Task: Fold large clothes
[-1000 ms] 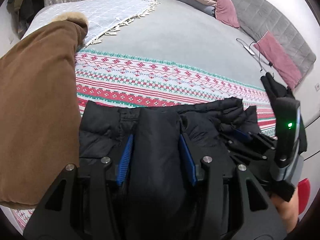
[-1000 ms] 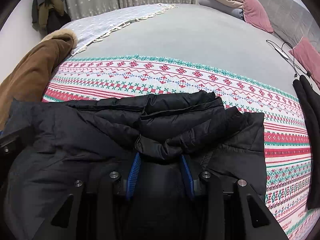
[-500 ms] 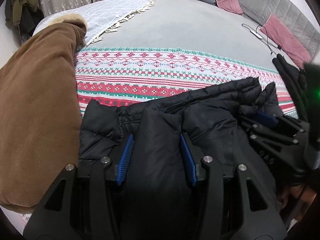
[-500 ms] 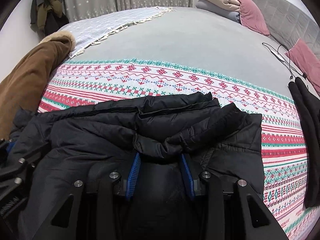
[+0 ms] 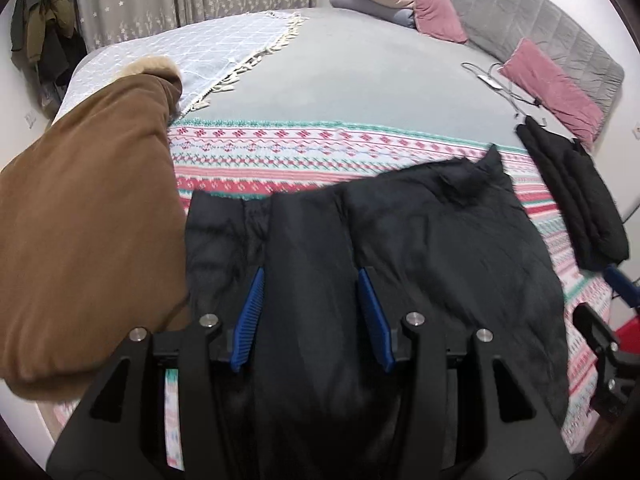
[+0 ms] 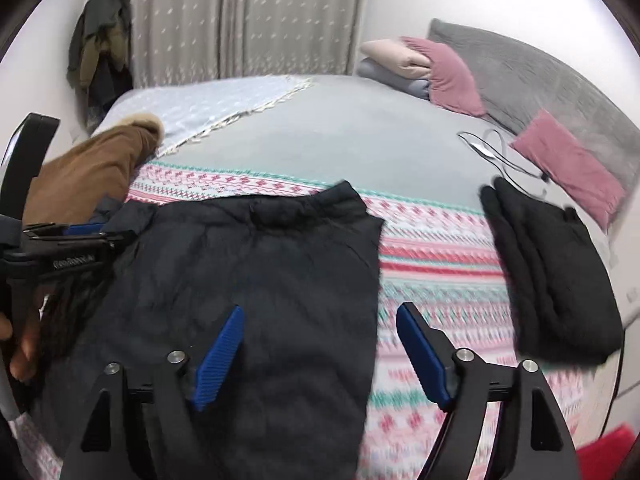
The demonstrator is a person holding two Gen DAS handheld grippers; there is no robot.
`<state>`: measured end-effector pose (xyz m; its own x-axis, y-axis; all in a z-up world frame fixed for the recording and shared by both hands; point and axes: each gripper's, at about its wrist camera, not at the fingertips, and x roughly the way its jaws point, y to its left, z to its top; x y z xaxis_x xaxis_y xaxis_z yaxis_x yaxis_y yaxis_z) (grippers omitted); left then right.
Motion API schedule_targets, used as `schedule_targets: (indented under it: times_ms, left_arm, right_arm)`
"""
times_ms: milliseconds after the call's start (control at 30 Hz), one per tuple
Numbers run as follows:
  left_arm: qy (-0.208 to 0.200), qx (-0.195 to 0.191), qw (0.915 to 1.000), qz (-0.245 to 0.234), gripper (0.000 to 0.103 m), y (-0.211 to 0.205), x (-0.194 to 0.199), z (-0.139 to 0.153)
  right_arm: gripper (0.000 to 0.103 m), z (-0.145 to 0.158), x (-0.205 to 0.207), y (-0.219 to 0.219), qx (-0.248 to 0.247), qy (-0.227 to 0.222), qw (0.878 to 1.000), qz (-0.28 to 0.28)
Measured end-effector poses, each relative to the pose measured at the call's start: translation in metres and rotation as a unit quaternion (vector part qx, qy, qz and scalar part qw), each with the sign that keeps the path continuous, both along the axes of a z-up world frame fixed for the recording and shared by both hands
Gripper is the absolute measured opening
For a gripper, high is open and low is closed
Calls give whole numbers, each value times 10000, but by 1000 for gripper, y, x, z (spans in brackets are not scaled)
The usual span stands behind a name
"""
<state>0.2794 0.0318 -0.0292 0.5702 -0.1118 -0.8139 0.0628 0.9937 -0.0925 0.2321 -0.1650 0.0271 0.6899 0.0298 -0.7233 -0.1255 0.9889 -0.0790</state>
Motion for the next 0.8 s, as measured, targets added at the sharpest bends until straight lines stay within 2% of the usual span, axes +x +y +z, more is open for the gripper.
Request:
schedule_targets:
  times_ms: [167, 367, 600, 800]
  left_arm:
    - [96, -42, 9999, -37, 51, 9, -34, 3]
    - [275, -490, 9983, 119, 51, 36, -64, 5]
    - [433, -620, 9968, 242, 51, 48, -92, -7]
    - [671, -995, 9926, 208, 52, 54, -109, -21]
  right_arm:
    - [81, -11, -21, -25, 695, 262, 9972, 24]
    - [81, -15, -34, -42, 794, 364, 9962, 58]
    - [81, -23, -44, -59, 1649, 747, 9835, 29]
    - [81, -33, -45, -54, 2069, 1082, 9721, 214]
